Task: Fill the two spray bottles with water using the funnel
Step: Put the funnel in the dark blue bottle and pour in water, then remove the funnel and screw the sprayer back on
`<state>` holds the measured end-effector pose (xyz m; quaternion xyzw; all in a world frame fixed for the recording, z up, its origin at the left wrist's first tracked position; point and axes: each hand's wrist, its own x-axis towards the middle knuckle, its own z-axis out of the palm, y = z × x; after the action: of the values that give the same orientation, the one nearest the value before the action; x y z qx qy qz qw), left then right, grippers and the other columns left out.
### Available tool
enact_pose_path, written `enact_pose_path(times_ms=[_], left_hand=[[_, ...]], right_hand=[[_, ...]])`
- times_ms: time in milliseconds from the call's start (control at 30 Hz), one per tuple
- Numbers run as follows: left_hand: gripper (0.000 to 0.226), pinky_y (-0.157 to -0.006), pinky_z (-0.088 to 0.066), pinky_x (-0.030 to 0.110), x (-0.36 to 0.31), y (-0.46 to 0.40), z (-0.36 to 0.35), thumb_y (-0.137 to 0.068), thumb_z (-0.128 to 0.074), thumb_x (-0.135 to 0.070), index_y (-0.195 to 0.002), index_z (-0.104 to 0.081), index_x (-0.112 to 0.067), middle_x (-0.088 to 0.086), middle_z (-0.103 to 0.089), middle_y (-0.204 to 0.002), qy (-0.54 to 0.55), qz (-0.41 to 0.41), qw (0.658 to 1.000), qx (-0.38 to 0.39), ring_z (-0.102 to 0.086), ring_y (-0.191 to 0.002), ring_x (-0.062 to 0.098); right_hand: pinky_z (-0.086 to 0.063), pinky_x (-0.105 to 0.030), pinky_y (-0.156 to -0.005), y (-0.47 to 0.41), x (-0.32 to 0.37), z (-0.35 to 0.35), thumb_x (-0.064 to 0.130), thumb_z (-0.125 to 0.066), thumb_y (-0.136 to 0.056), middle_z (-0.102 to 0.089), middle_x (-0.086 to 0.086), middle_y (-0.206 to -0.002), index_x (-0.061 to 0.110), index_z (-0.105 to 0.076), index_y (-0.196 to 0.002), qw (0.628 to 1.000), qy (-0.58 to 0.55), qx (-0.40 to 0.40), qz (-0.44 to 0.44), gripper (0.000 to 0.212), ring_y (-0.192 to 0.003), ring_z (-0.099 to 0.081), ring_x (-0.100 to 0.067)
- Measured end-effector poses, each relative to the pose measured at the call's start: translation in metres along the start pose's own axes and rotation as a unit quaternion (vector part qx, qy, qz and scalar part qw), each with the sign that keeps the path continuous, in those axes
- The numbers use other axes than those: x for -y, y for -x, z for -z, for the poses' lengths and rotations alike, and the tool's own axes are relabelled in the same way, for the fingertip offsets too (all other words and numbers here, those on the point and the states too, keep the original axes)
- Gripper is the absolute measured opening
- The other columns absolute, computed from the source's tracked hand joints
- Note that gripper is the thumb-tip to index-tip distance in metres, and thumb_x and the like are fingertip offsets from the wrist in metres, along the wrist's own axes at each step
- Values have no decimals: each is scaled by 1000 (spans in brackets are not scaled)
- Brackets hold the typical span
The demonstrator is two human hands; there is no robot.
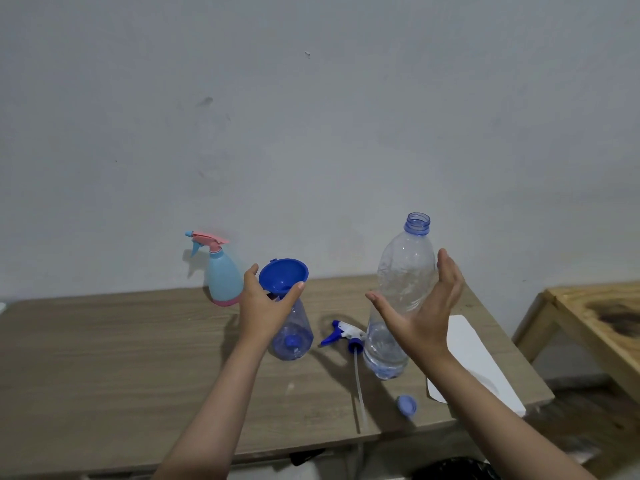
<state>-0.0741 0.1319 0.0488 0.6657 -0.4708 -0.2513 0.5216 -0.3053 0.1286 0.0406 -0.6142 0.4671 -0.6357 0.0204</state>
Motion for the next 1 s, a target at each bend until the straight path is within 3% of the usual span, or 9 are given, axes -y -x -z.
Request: enact_pose_path(times_ms=[133,267,367,467,567,667,733,833,1000], left_hand=[[106,-79,-41,22,5,3,2,-68,-83,-41,-148,-18,-16,5,-46,-136,-1,0,1000,-2,-54,-106,13],[109,-88,-47,33,23,4,3,-62,-87,-41,-145,-21,-17,3,-49,-133,-18,29,999,12,-56,-113,21],[94,-95,-48,43,37,1,1,-63,-87,-35,-138,-34,-12,7,-50,-128,-34,73,996,34,-54,-112,24],[72,-85,-52,39,53,-3,-2,-64,-86,-34,-122,-50,-11,8,-59,-117,-37,106,992,58,-60,-102,24],[43,-66,-42,23,59,-1,-4,-72,-81,-33,-100,-54,-14,-3,-65,-101,-40,108,991,71,-61,-88,16],[46,-70,-38,21,59,1,-4,-77,-77,-35,-113,-56,-16,-7,-60,-106,-57,106,989,82,-54,-88,9],[53,-69,-40,20,64,0,-4,-76,-77,-40,-118,-56,-15,-3,-62,-113,-72,86,990,85,-55,-90,9],[51,-59,-38,17,70,-1,-3,-77,-76,-41,-114,-58,-13,0,-62,-109,-84,73,991,81,-56,-88,12],[45,-63,-40,23,72,-3,-2,-76,-77,-38,-108,-57,-12,-1,-64,-99,-84,49,992,80,-57,-80,13]], right_hand=[[-32,-35,-107,0,20,-6,52,-78,-67,-33,-20,-134,14,-31,-134,983,39,-62,169,91,-132,-29,-20],[-42,-36,-96,-4,49,-24,32,-81,-70,-50,-16,-120,9,-48,-123,964,-13,21,264,66,-112,-50,-27],[-46,-37,-91,-14,70,-52,27,-76,-75,-58,-13,-113,5,-54,-122,961,-53,155,222,56,-106,-54,-25],[-45,-35,-95,-29,87,-81,36,-74,-75,-49,-2,-123,20,-47,-132,946,-27,312,88,64,-114,-48,-19],[-44,-38,-98,-46,95,-109,44,-76,-71,-37,0,-134,35,-35,-139,891,61,451,0,79,-124,-39,-20],[-43,-40,-99,-58,97,-131,47,-78,-69,-36,-3,-135,36,-32,-141,824,131,549,-47,85,-124,-38,-23],[-45,-35,-92,-60,96,-140,43,-78,-71,-40,-4,-133,31,-38,-139,798,147,580,-73,80,-115,-45,-22],[-46,-29,-78,-62,102,-146,34,-80,-71,-43,-2,-128,27,-45,-135,792,145,586,-89,74,-102,-49,-21],[-48,-32,-82,-62,107,-133,39,-76,-69,-39,1,-116,47,-30,-139,817,175,548,-50,83,-100,-51,-22]])
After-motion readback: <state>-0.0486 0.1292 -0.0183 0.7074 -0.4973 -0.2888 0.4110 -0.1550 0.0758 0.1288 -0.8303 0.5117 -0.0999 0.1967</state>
